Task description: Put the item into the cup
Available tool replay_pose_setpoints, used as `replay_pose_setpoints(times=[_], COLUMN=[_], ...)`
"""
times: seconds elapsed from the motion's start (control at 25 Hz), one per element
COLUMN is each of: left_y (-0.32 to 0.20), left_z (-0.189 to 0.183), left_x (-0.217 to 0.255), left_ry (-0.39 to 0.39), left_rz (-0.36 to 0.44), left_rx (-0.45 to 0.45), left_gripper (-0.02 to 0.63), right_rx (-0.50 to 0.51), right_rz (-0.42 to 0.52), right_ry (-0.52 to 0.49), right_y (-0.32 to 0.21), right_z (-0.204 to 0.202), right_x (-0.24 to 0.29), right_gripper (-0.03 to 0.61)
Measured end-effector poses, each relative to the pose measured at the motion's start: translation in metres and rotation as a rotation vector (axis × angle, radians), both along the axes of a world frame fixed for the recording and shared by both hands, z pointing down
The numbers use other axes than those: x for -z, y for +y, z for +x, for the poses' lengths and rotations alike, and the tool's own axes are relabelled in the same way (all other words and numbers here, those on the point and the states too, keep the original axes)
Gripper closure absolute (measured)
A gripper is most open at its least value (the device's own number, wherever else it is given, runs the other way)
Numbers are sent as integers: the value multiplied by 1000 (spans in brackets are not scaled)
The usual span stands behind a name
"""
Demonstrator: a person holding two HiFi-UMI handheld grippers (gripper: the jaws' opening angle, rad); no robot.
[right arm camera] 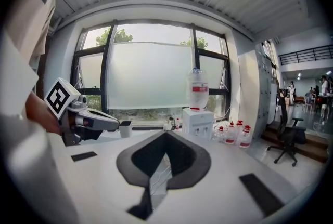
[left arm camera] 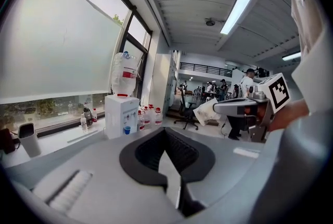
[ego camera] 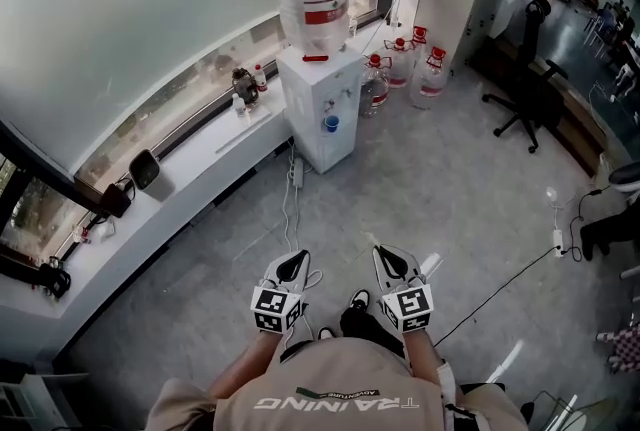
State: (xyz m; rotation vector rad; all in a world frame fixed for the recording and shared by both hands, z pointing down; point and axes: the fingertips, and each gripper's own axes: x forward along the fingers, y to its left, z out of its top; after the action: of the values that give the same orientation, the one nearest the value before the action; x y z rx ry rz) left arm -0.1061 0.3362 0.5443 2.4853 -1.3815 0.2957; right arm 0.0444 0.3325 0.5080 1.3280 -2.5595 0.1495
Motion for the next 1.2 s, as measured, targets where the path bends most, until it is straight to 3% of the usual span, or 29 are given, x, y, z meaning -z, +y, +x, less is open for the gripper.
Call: replay_pose_setpoints(times=[0.4, 0.6, 0.92, 1.2], left_y=[-101, -133, -171, -227], left_z=[53, 82, 80, 71], left_x=[28, 29, 8, -3], left_ry=[-56, -61, -53, -36], left_rz=[64, 57, -15, -18], left_rx=[12, 17, 62, 29], left_gripper=[606, 606, 606, 606], right_rx=[63, 86, 85, 42], right_rz=[-5, -2, -43, -44], right_ry=[-71, -81, -96, -91], right_y=[-95, -135, -180, -234], right_z=[43, 65, 76, 67], right_x=[-2, -7, -22, -24], right_gripper=[568, 568, 568, 568])
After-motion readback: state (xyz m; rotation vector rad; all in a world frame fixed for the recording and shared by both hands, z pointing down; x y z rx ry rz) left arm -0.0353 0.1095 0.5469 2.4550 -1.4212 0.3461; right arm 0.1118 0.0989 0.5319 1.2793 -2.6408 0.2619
